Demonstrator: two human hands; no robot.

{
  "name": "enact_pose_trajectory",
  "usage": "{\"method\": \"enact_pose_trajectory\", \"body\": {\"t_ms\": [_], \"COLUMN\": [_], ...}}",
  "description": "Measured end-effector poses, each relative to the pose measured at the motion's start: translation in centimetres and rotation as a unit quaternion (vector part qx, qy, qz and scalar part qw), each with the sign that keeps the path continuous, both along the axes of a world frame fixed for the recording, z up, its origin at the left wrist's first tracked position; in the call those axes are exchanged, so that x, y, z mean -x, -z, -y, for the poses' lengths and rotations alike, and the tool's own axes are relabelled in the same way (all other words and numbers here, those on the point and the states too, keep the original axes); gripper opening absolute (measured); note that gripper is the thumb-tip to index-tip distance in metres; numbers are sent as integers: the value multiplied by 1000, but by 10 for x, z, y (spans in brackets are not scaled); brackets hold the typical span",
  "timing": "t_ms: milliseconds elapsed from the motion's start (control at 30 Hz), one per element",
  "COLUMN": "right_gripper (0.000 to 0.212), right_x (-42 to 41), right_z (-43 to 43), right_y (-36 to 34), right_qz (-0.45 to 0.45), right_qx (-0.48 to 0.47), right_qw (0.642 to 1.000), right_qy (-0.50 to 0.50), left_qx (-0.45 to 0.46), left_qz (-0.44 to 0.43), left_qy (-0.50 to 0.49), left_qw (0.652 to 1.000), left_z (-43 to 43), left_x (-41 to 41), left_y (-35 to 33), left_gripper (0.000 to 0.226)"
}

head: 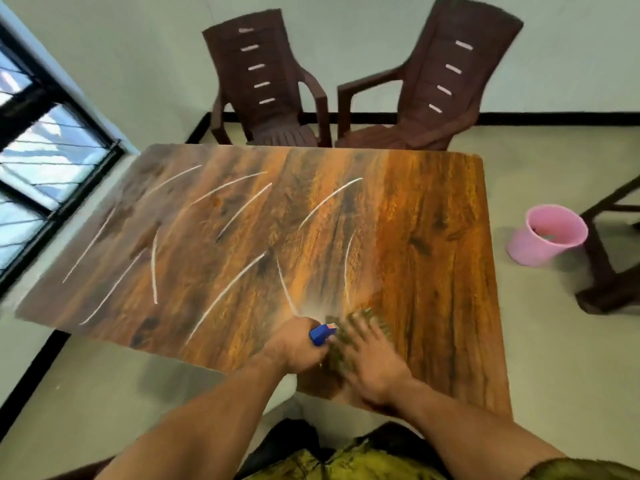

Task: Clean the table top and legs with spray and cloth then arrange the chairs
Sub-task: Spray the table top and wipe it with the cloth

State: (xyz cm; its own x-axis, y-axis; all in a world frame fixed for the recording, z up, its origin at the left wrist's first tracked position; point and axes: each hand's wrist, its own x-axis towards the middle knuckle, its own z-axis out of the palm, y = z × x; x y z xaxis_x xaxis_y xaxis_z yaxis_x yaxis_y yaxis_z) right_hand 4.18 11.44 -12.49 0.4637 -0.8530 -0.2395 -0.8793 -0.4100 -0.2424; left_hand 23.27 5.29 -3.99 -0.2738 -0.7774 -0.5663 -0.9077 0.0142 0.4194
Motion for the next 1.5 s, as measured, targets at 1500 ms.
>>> {"method": "enact_pose_trajectory", "body": {"t_ms": [1500], "right_gripper": [68], "right_x": [-37], "right_z": [219], "right_y": [-12], "right_qz": [-57], "right_qx": [-81], "right_qw": [866], "right_qy": [491], "left_qx": [35], "left_qz": [-106], "left_qy": [18], "left_qw": [994], "left_z": [254], "left_x": [13], "left_y": [-15], "left_gripper": [30]}}
